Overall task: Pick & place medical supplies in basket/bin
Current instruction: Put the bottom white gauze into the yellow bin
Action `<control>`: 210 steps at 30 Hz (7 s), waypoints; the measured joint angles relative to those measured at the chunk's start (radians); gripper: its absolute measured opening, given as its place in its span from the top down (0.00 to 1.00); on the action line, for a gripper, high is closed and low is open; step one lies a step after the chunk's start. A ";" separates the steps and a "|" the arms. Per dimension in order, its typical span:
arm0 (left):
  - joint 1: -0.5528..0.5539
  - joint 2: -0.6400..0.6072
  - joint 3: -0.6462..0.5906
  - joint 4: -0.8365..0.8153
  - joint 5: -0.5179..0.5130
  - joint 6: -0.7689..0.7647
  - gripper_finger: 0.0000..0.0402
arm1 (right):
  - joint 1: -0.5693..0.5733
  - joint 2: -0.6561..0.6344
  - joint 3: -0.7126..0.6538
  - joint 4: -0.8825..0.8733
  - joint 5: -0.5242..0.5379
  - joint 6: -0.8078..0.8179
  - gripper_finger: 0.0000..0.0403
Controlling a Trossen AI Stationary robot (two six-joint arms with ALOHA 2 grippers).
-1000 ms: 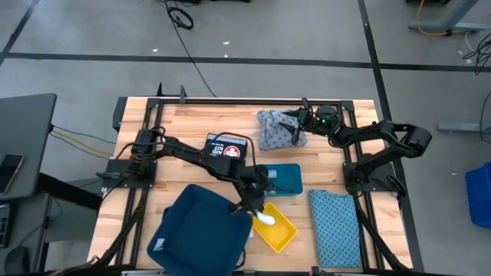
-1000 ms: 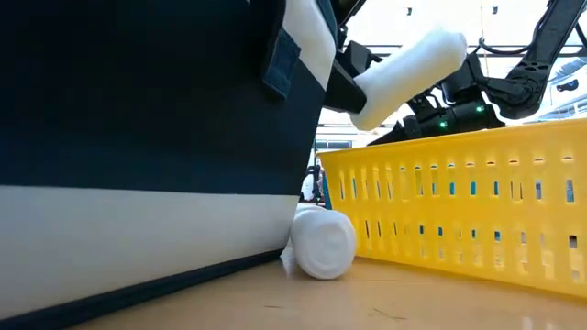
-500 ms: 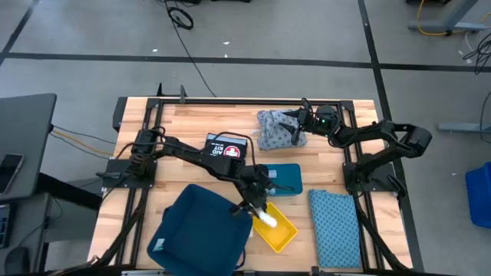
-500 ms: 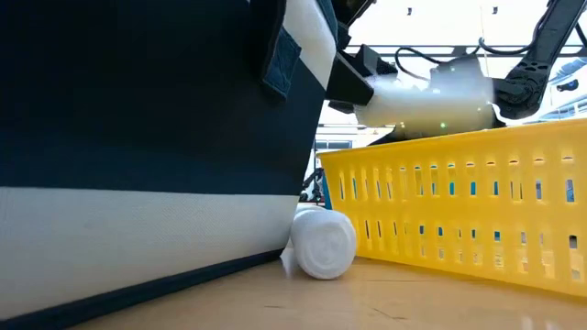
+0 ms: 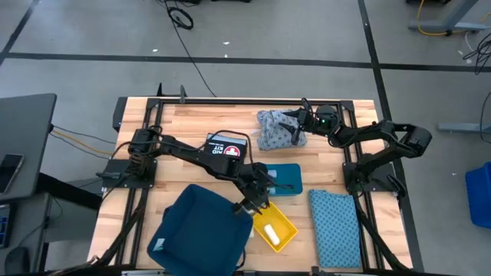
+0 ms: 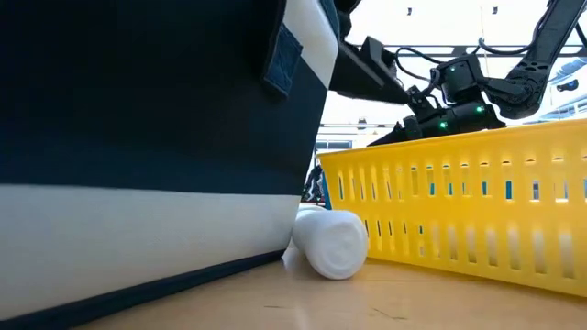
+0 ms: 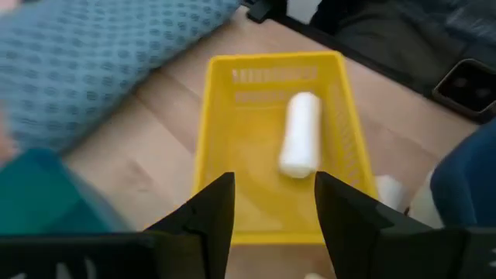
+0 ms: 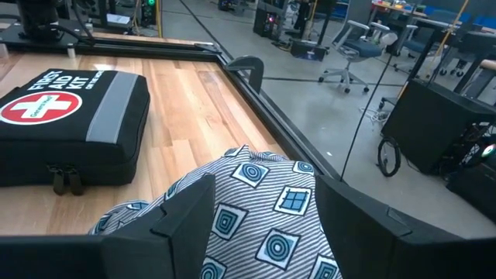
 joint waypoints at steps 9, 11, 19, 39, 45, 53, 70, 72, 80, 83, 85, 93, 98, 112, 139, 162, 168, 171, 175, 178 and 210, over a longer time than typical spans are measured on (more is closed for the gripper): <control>0.027 -0.096 0.000 -0.041 -0.072 0.037 0.61 | 0.000 0.000 0.000 0.010 -0.001 0.016 0.42; 0.034 -0.120 0.000 -0.069 -0.086 0.039 0.61 | 0.001 0.000 0.000 0.010 -0.001 0.016 0.42; 0.028 -0.200 -0.001 -0.241 -0.138 0.048 0.74 | 0.002 0.000 0.000 0.009 0.001 0.022 0.42; -0.095 -0.249 -0.002 -0.668 -0.147 -0.196 1.00 | 0.007 0.000 0.000 0.009 0.003 0.027 0.42; -0.099 -0.249 -0.002 -0.786 -0.268 -0.293 1.00 | 0.007 0.000 0.000 0.009 0.004 0.027 0.42; -0.102 -0.249 -0.002 -0.945 -0.358 -0.401 1.00 | 0.007 0.000 0.000 0.008 0.004 0.027 0.42; -0.111 -0.249 -0.002 -1.286 -0.484 -0.610 1.00 | 0.008 0.000 0.000 0.008 -0.003 0.047 0.42; -0.111 -0.249 -0.002 -1.310 -0.484 -0.629 1.00 | 0.008 0.000 0.000 0.008 -0.003 0.047 0.42; -0.112 -0.289 -0.002 -1.407 -0.604 -0.713 1.00 | 0.008 0.000 0.000 0.008 -0.016 0.047 0.42; -0.112 -0.347 -0.002 -1.309 -0.661 -0.661 1.00 | 0.014 0.000 0.000 0.008 -0.021 0.046 0.42; -0.117 -0.390 -0.002 -1.215 -0.681 -0.618 1.00 | 0.025 0.000 0.000 0.010 -0.021 0.046 0.42; -0.149 -0.520 -0.002 -0.764 -0.691 -0.421 1.00 | 0.074 0.000 0.000 0.044 -0.022 0.042 0.42; -0.164 -0.517 -0.021 -0.429 -0.669 -0.307 1.00 | 0.095 0.000 0.000 0.064 -0.023 0.046 0.42; -0.086 -0.514 -0.641 1.102 -0.582 -0.204 1.00 | 0.129 0.000 0.000 0.063 -0.023 0.069 0.42; 0.262 -0.531 -0.835 1.037 -0.594 -0.208 1.00 | 0.497 0.000 0.117 -0.283 0.209 0.016 0.42; 0.321 -0.531 -0.835 1.030 -0.579 -0.220 1.00 | 0.860 -0.001 0.412 -0.742 0.076 0.184 0.51; 0.321 -0.531 -0.835 1.030 -0.571 -0.225 1.00 | 0.972 -0.001 0.412 -0.880 0.149 0.345 0.69; 0.321 -0.531 -0.835 1.030 -0.543 -0.227 1.00 | 1.019 -0.001 0.412 -0.975 0.223 0.439 0.71; 0.321 -0.531 -0.835 1.030 -0.528 -0.228 1.00 | 1.058 -0.001 0.412 -1.082 0.272 0.547 0.63; 0.321 -0.531 -0.835 1.030 -0.529 -0.228 1.00 | 1.079 -0.001 0.412 -1.109 0.275 0.594 0.52; 0.321 -0.531 -0.835 1.030 -0.529 -0.216 1.00 | 1.274 0.000 0.466 -1.091 0.437 0.751 0.71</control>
